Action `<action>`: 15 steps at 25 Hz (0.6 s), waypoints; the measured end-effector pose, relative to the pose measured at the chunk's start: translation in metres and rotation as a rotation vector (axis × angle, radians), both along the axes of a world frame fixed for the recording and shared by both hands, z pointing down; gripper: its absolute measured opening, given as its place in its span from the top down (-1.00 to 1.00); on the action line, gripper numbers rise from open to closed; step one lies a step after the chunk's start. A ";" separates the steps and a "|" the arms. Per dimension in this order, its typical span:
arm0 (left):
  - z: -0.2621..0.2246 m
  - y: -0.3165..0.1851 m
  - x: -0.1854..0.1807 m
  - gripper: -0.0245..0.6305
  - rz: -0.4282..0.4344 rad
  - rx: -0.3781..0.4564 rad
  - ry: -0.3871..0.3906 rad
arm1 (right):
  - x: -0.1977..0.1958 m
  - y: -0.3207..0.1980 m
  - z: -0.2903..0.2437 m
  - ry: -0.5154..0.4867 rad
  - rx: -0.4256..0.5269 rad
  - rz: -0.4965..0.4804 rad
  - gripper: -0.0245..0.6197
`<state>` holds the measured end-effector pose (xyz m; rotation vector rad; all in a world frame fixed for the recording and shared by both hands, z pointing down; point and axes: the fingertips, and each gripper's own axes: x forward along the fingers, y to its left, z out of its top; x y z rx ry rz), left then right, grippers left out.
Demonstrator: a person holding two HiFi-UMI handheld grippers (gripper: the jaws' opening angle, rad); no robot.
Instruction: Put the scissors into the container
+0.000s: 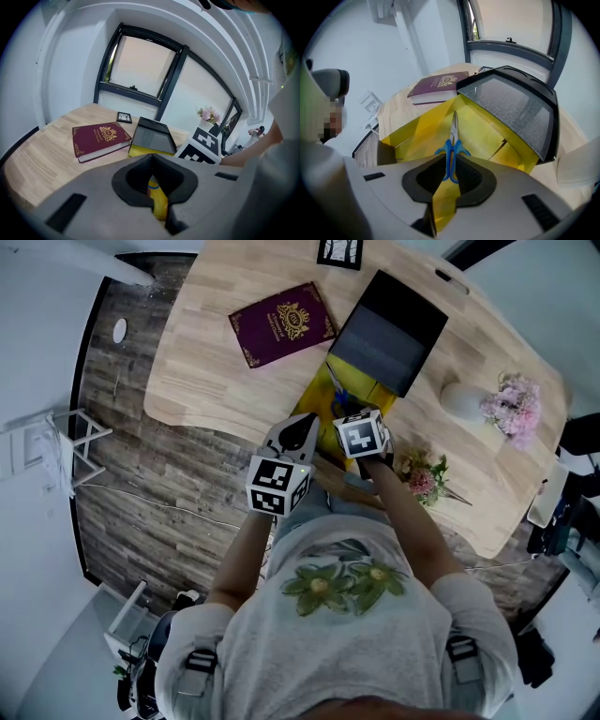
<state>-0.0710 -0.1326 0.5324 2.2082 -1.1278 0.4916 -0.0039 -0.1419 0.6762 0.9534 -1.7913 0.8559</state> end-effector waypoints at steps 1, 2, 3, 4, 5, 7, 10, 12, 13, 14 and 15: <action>0.000 0.000 0.000 0.91 0.001 0.002 -0.002 | 0.001 -0.002 -0.004 -0.003 0.017 0.009 0.75; -0.001 0.000 0.000 0.91 0.002 0.005 -0.005 | 0.003 -0.003 -0.008 -0.007 0.036 0.021 0.77; -0.001 0.000 0.000 0.91 0.005 0.007 -0.009 | 0.005 -0.005 -0.011 -0.012 0.053 0.036 0.80; -0.002 0.000 0.001 0.91 0.008 0.011 -0.013 | 0.007 -0.007 -0.014 -0.020 0.071 0.053 0.83; -0.003 0.000 0.002 0.91 0.011 0.016 -0.017 | 0.008 -0.008 -0.017 -0.032 0.087 0.069 0.86; -0.006 0.000 0.004 0.91 0.017 0.026 -0.020 | 0.010 -0.010 -0.026 -0.062 0.109 0.089 0.88; -0.010 0.001 0.007 0.91 0.024 0.033 -0.020 | 0.012 -0.009 -0.037 -0.097 0.117 0.102 0.90; -0.011 0.002 0.008 0.91 0.030 0.034 -0.022 | 0.011 -0.007 -0.045 -0.122 0.125 0.102 0.90; -0.012 0.003 0.009 0.91 0.034 0.036 -0.024 | 0.011 -0.007 -0.049 -0.136 0.130 0.101 0.90; -0.014 0.004 0.010 0.91 0.036 0.039 -0.025 | 0.010 -0.006 -0.053 -0.148 0.138 0.101 0.90; -0.015 0.005 0.011 0.91 0.039 0.043 -0.026 | 0.010 -0.005 -0.058 -0.159 0.147 0.101 0.90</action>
